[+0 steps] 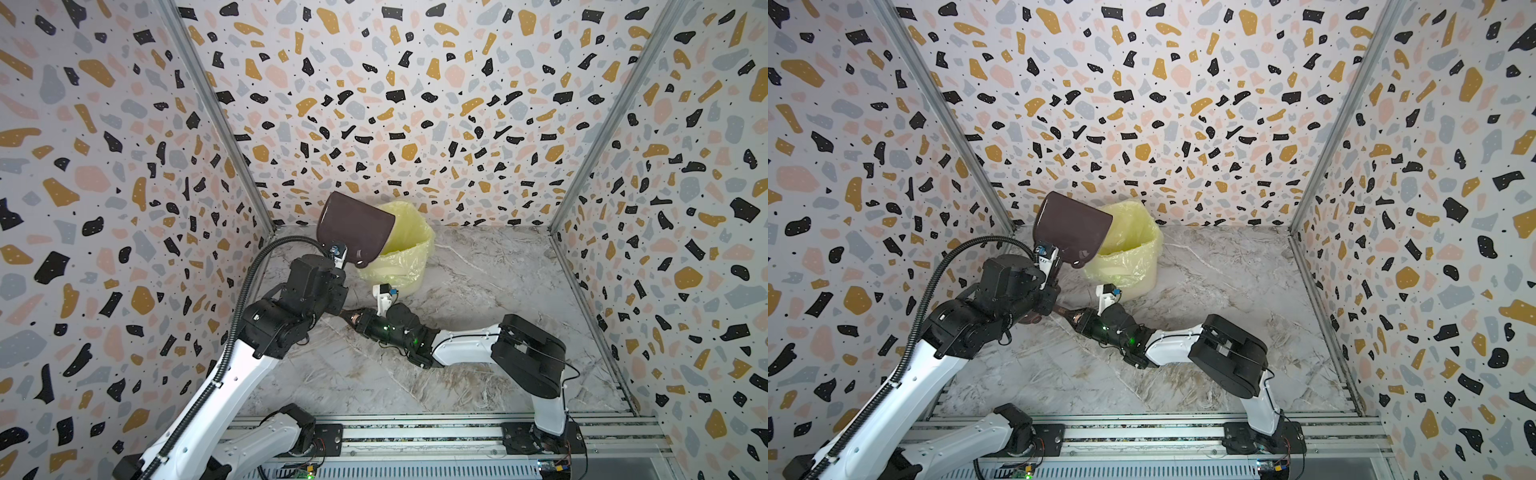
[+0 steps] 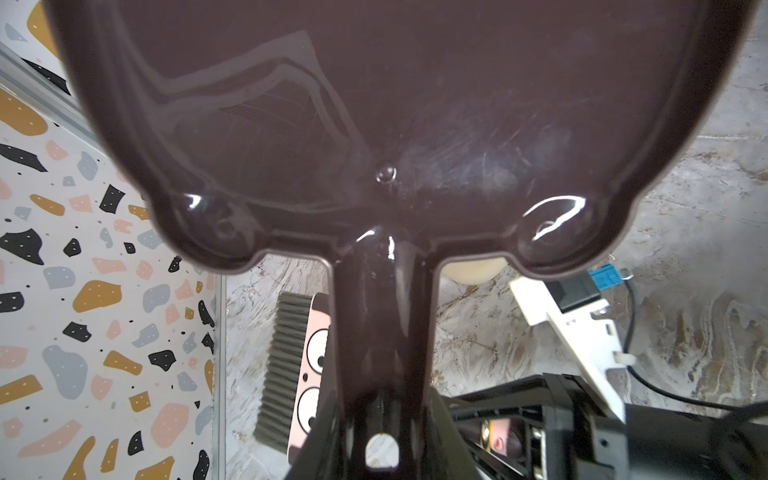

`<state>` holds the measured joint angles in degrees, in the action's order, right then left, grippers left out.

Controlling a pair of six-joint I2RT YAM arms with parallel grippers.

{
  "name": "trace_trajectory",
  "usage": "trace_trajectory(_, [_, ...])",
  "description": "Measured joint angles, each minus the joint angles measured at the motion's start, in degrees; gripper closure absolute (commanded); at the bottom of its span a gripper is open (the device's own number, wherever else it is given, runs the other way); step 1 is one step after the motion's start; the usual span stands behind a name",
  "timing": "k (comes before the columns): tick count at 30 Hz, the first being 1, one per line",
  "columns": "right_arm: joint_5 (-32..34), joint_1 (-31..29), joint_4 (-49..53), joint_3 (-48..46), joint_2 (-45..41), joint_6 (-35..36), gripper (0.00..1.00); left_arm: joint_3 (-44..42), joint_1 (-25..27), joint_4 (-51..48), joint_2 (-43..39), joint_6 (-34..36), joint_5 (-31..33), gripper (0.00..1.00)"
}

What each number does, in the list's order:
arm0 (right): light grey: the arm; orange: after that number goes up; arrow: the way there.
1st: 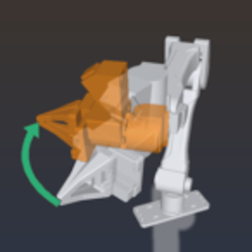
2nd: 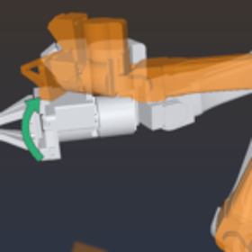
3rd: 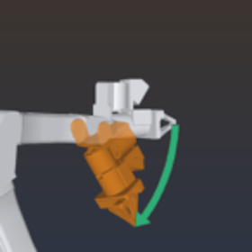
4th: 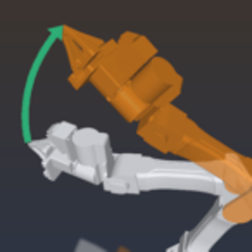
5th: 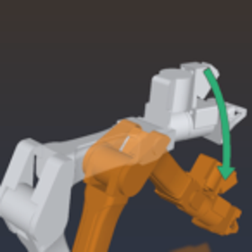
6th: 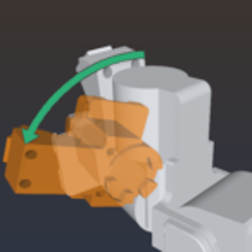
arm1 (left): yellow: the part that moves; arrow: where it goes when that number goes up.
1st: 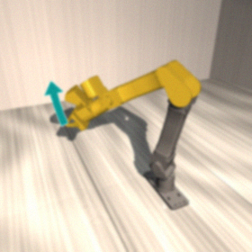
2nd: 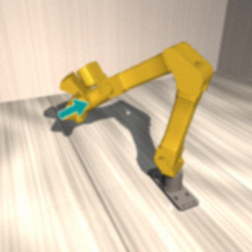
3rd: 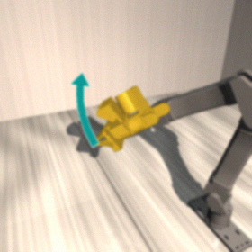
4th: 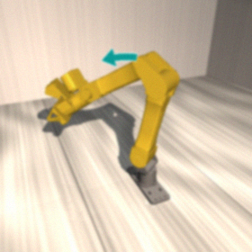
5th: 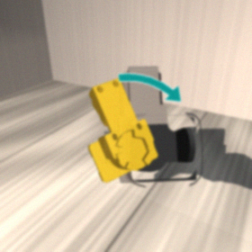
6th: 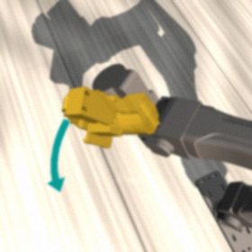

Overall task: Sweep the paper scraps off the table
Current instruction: 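Sweep the brush with the right gripper toward the scraps near the bin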

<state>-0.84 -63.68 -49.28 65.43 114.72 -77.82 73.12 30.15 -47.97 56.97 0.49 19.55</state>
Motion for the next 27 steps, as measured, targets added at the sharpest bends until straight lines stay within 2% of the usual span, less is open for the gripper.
trace_trajectory(8, [6.2,-0.4,7.0,14.3,11.5,-4.5,1.0,-0.3,-0.2,-1.3,-0.6,1.0,-0.2,1.0])
trace_trajectory(17, [9.1,-0.9,19.3,25.1,16.5,-8.9,1.0,-0.3,-0.3,-2.1,-0.6,2.1,-0.2,1.0])
trace_trajectory(22, [9.0,-0.9,23.5,24.2,16.2,-9.8,1.0,-0.3,-0.3,-2.3,-0.6,2.3,-0.2,1.0])
trace_trajectory(27, [8.9,-0.9,23.8,13.7,7.8,-10.7,1.0,-0.3,-0.3,-2.5,-0.7,2.3,-0.2,1.0])
